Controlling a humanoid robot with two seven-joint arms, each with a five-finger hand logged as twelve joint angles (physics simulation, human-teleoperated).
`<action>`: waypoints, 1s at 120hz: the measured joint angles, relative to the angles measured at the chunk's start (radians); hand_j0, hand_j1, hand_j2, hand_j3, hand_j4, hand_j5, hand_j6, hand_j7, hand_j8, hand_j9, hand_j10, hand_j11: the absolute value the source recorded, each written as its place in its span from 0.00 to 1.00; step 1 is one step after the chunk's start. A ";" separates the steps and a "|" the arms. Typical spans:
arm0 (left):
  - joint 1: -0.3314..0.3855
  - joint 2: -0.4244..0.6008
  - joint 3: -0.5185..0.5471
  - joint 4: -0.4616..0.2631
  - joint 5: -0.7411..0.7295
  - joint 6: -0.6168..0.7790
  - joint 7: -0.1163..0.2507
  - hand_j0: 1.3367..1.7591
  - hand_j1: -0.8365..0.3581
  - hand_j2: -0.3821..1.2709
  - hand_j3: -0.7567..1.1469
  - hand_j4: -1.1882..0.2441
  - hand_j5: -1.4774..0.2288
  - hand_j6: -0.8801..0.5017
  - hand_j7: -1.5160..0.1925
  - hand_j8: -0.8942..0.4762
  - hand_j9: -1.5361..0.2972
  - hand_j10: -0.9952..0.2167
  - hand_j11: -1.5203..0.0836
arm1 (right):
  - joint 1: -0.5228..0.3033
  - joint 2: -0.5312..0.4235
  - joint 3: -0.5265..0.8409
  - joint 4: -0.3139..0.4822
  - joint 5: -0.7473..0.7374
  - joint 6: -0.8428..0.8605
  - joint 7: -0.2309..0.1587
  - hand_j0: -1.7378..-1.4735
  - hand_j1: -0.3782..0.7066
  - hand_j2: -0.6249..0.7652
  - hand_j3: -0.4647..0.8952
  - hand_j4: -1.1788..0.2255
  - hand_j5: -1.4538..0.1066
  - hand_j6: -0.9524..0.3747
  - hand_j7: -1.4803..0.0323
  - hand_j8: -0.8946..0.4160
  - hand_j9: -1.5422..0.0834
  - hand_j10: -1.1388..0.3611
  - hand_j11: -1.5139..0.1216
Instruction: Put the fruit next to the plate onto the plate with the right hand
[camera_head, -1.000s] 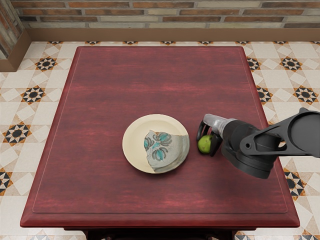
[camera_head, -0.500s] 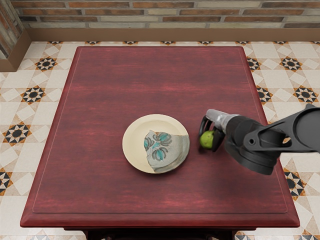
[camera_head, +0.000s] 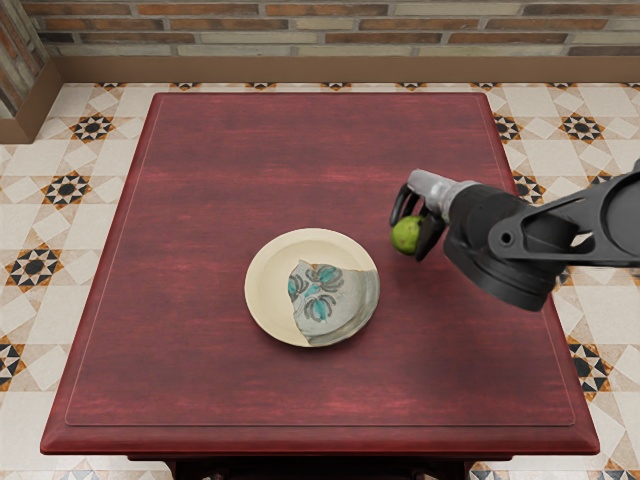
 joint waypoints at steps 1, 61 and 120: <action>0.000 0.000 0.000 0.000 0.000 0.000 0.000 0.76 0.98 0.23 0.40 0.82 0.86 0.63 0.88 0.65 0.83 0.81 0.94 | 0.003 0.000 0.001 0.000 0.002 0.000 0.000 0.31 0.58 0.59 0.34 0.34 0.30 0.44 0.36 0.38 0.34 0.30 0.31; 0.000 0.000 0.000 0.001 0.001 0.000 0.000 0.76 0.98 0.23 0.40 0.82 0.86 0.63 0.88 0.65 0.83 0.81 0.94 | 0.057 0.075 0.115 0.000 0.093 -0.001 0.000 0.30 0.64 0.65 0.34 0.35 0.29 0.45 0.36 0.40 0.35 0.29 0.32; 0.023 0.000 0.000 0.001 0.001 0.000 0.000 0.76 0.98 0.23 0.40 0.82 0.86 0.63 0.88 0.65 0.83 0.81 0.94 | 0.045 0.161 0.184 -0.001 0.098 -0.002 0.000 0.31 0.63 0.64 0.34 0.34 0.30 0.44 0.36 0.40 0.35 0.29 0.33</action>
